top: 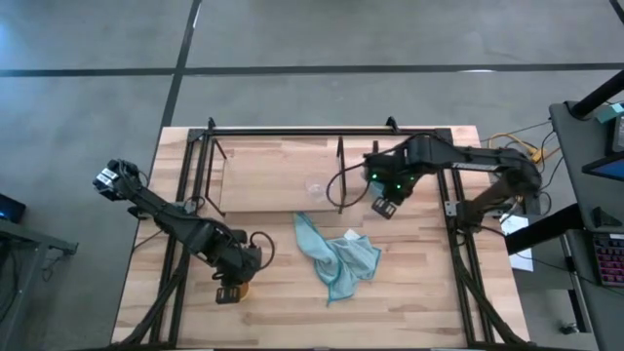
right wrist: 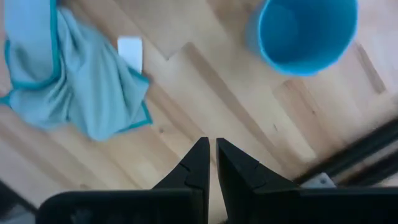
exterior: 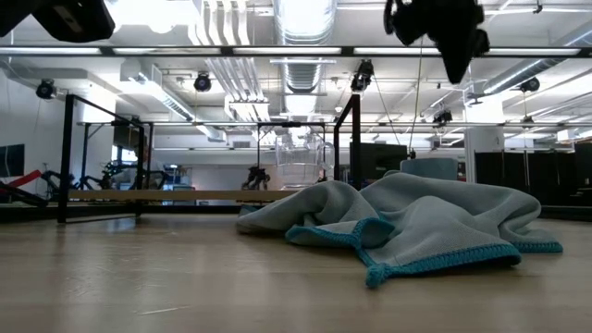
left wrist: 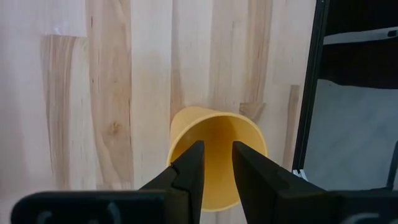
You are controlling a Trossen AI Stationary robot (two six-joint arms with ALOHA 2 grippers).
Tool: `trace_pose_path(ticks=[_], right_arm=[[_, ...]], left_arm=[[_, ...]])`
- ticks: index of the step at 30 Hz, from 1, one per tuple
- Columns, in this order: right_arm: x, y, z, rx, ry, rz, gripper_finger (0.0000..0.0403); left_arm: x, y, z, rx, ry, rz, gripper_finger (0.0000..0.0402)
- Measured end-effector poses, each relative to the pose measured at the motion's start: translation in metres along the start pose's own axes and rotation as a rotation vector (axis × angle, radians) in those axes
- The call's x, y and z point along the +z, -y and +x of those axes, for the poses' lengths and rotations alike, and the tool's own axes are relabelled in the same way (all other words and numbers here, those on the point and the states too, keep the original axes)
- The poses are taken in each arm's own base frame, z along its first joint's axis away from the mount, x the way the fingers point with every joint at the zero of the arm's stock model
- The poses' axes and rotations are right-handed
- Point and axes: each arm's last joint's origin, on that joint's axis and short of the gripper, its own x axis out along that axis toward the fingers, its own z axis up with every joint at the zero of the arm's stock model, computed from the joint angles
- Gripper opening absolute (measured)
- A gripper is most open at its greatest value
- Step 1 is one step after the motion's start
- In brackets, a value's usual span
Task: Stack small to large cups/mugs on shelf
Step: Put the blue cup on the shelf
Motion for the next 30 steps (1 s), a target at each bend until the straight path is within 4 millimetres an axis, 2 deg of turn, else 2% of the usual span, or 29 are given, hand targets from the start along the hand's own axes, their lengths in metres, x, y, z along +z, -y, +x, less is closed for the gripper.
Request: trace_pose_path(ticks=[6, 10, 16, 23, 30], right_arm=[[0.011, 0.017, 0.021, 0.099, 0.161, 0.028, 0.0023], [0.017, 0.029, 0.036, 0.078, 0.104, 0.042, 0.0031], [0.024, 0.042, 0.058, 0.022, 0.006, -0.003, 0.0068], [0.039, 0.045, 0.075, -0.003, -0.029, -0.038, 0.0117], [0.056, 0.042, 0.101, -0.045, -0.045, -0.104, 0.0126]], left_arm=[[0.0, 0.0, 0.0, -0.001, 0.002, 0.043, 0.0068], [0.0, 0.0, 0.0, -0.001, 0.002, 0.043, 0.0068], [0.001, 0.001, -0.001, -0.004, 0.006, 0.043, 0.0068], [0.001, 0.001, -0.002, -0.007, 0.009, 0.044, 0.0068], [0.001, 0.001, -0.002, -0.009, 0.012, 0.043, 0.0068]])
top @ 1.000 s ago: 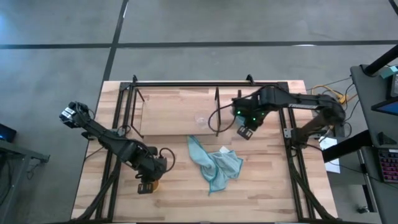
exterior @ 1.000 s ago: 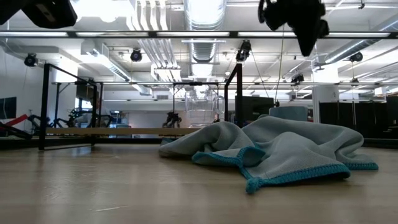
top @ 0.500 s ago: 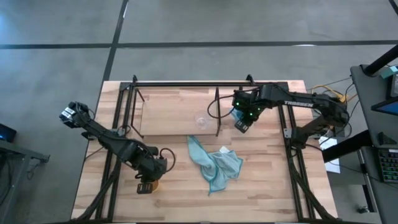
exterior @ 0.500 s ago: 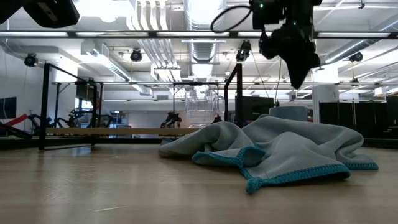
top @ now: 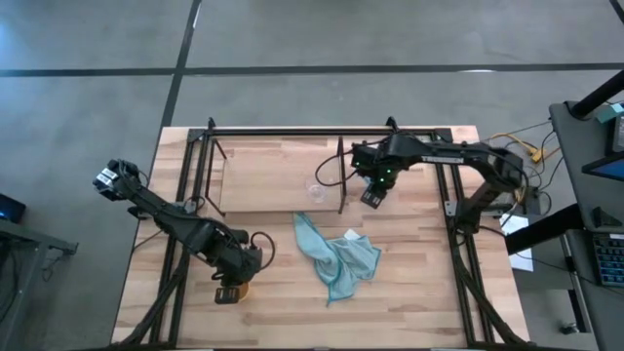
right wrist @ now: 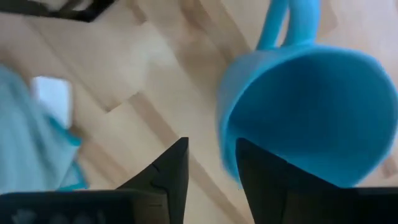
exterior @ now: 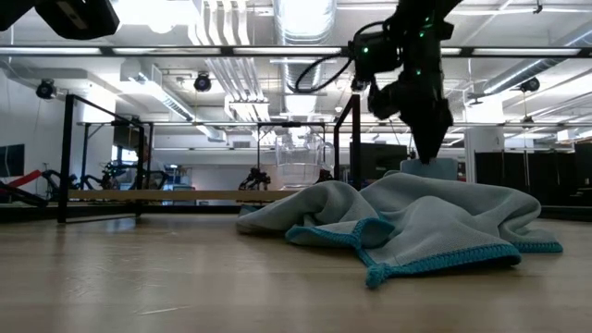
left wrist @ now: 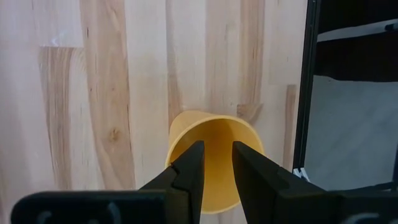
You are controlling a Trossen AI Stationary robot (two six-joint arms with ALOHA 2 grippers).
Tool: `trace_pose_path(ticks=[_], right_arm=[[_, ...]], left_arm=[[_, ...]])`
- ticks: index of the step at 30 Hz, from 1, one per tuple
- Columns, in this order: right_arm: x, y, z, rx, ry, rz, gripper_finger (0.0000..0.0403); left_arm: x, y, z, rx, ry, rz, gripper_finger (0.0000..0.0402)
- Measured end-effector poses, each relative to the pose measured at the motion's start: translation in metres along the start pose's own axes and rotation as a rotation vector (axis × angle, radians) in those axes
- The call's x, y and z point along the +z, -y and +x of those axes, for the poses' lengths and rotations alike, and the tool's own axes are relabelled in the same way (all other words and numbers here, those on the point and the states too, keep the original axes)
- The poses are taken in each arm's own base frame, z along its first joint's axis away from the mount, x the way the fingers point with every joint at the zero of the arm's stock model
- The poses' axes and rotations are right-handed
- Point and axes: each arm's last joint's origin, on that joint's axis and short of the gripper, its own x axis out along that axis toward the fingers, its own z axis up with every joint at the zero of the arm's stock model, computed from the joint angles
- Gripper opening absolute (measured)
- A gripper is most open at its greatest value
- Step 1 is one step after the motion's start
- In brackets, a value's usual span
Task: Stack small to large cups/mugs on shelf
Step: Put the blue cup on the shelf
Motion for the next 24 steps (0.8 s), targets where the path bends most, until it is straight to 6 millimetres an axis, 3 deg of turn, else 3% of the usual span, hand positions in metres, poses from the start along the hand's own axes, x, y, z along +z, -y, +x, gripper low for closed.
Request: trace_pose_path(ticks=[12, 24], right_arm=[[0.007, 0.0, 0.016, -0.056, -0.047, -0.03, 0.0096], [0.006, 0.001, 0.017, -0.063, -0.056, -0.031, 0.0018]], left_arm=[[0.0, 0.0, 0.0, 0.001, 0.0, -0.026, 0.0068], [0.0, -0.001, 0.0, 0.002, -0.002, -0.027, 0.0068]])
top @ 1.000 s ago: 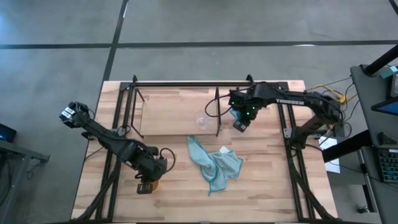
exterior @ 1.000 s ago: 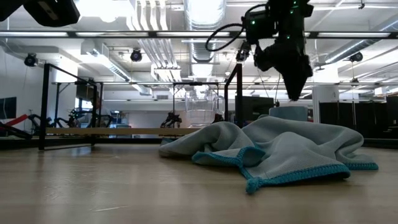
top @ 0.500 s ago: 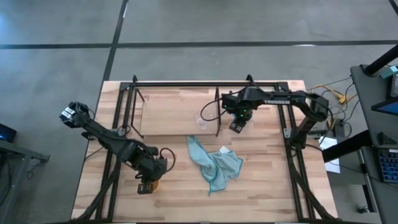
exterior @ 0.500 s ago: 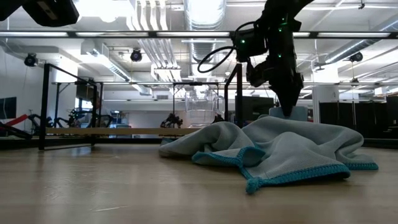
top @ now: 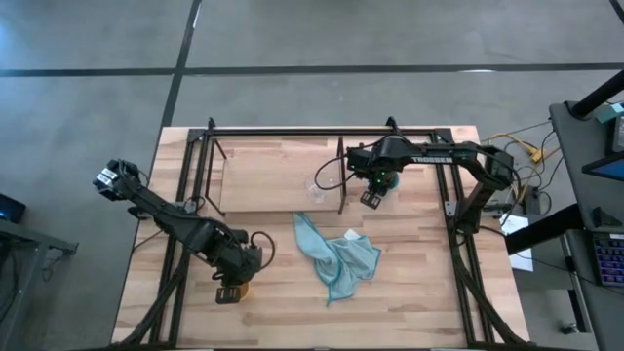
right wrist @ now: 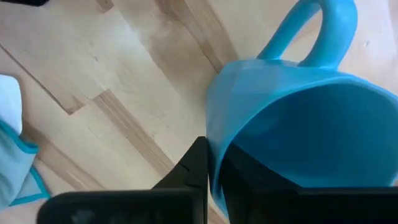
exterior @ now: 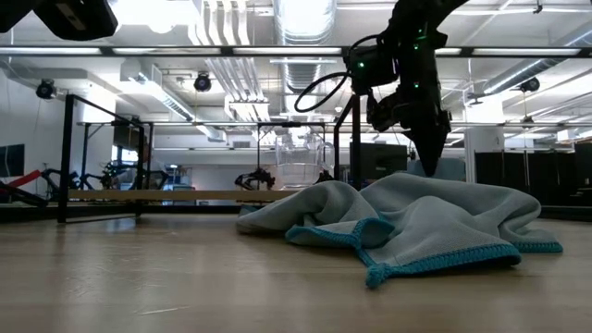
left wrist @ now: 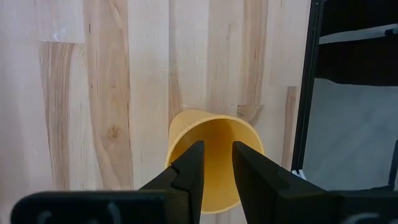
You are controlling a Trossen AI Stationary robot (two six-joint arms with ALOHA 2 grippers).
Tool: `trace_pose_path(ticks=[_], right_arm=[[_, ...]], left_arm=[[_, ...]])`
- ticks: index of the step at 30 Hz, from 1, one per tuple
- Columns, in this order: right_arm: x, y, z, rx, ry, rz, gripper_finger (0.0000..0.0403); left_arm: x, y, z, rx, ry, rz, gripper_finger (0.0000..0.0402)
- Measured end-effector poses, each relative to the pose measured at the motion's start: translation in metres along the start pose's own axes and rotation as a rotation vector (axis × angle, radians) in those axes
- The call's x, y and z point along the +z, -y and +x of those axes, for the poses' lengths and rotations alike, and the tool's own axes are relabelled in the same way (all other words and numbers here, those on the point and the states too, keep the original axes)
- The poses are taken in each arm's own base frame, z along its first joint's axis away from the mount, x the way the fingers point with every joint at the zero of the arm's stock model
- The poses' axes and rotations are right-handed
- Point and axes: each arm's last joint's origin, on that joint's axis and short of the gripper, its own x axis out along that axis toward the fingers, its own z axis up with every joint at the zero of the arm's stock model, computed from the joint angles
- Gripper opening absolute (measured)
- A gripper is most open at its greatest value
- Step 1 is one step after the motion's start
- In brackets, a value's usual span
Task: Stack small to large cups/mugs on shelf
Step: Put the blue cup on the shelf
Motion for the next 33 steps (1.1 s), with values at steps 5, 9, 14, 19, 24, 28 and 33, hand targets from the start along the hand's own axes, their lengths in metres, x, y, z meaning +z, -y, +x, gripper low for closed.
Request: trace_pose_path(ticks=[5, 9, 14, 19, 24, 28, 33], right_arm=[[-0.007, 0.002, -0.008, 0.002, 0.002, 0.011, 0.0016], [-0.019, 0.005, -0.025, 0.006, 0.029, 0.059, 0.0015], [-0.038, 0.011, -0.053, 0.031, 0.128, 0.128, 0.0015], [-0.055, 0.017, -0.089, 0.046, 0.298, 0.194, 0.0014], [-0.064, 0.022, -0.133, 0.081, 0.556, 0.224, 0.0014], [-0.068, 0.025, -0.171, 0.122, 0.785, 0.235, 0.0014], [-0.062, 0.023, -0.207, 0.193, 1.008, 0.179, 0.0013]], left_arm=[[0.0, 0.0, 0.0, 0.0, 0.0, 0.0, 0.0068], [0.0, 0.0, 0.0, 0.0, -0.001, 0.0, 0.0068], [0.0, 0.0, 0.0, 0.0, -0.001, 0.0, 0.0068], [0.0, 0.0, 0.0, 0.0, 0.0, 0.0, 0.0068], [0.0, 0.0, 0.0, 0.0, 0.0, 0.0, 0.0068], [0.0, 0.0, 0.0, 0.001, 0.0, 0.0, 0.0068], [0.0, 0.0, 0.0, 0.013, 0.009, 0.0, 0.0068]])
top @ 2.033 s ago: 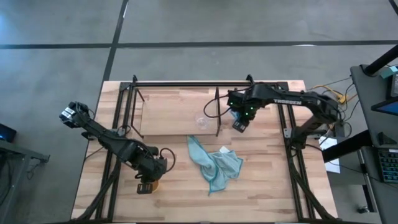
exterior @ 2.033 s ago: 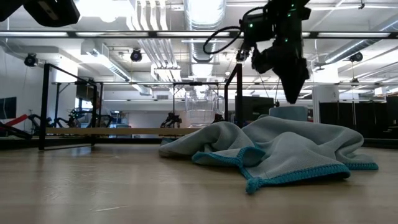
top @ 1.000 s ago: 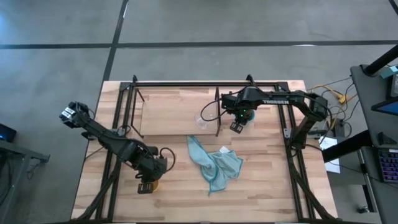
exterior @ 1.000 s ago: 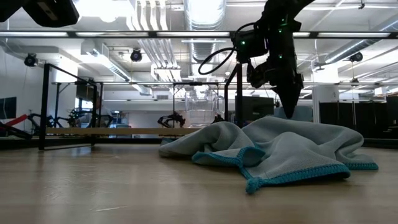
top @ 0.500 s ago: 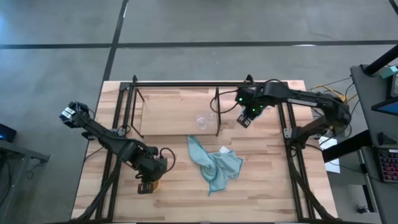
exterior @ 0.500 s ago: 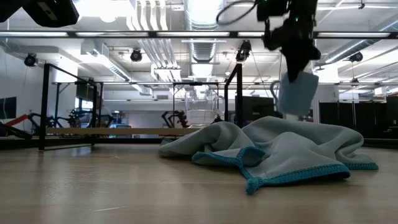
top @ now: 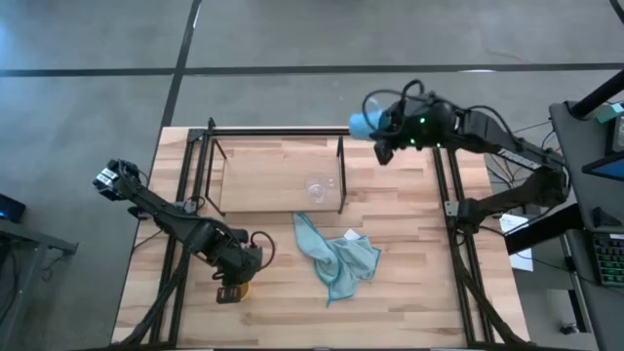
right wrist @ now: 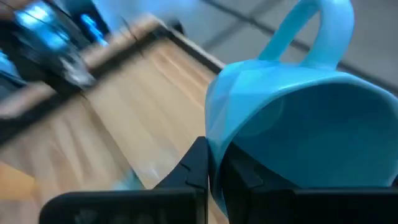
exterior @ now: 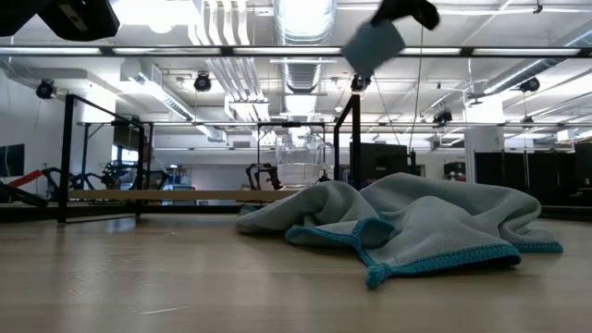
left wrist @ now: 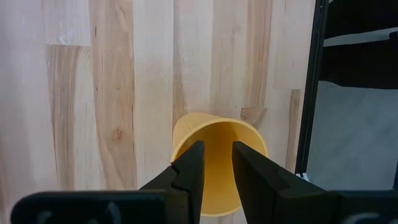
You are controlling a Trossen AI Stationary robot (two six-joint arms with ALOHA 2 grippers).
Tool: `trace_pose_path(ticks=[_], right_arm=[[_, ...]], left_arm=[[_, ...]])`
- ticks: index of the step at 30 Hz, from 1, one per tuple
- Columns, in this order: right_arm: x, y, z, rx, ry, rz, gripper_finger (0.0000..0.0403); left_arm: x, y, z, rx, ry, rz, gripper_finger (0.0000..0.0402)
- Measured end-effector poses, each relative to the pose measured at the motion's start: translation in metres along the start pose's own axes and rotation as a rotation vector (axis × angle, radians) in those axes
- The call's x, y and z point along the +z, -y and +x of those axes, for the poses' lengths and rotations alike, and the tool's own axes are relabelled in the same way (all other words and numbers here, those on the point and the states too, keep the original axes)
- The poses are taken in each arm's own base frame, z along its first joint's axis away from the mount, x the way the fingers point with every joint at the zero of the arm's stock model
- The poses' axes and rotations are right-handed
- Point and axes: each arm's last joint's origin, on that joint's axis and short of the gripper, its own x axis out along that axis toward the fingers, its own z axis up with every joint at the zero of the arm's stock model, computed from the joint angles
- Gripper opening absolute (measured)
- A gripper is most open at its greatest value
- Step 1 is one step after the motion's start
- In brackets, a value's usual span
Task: Stack small to large cups/mugs on shelf
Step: Put the blue cup on the shelf
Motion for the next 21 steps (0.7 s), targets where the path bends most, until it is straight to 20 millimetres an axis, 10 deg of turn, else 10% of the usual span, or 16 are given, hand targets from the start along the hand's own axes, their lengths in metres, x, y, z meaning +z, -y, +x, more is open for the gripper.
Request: trace_pose_path(ticks=[21], right_arm=[[0.065, -0.052, 0.103, 0.171, -0.108, -0.152, 0.0013]], left_arm=[[-0.008, -0.008, -0.014, 0.11, 0.043, -0.079, 0.0068]])
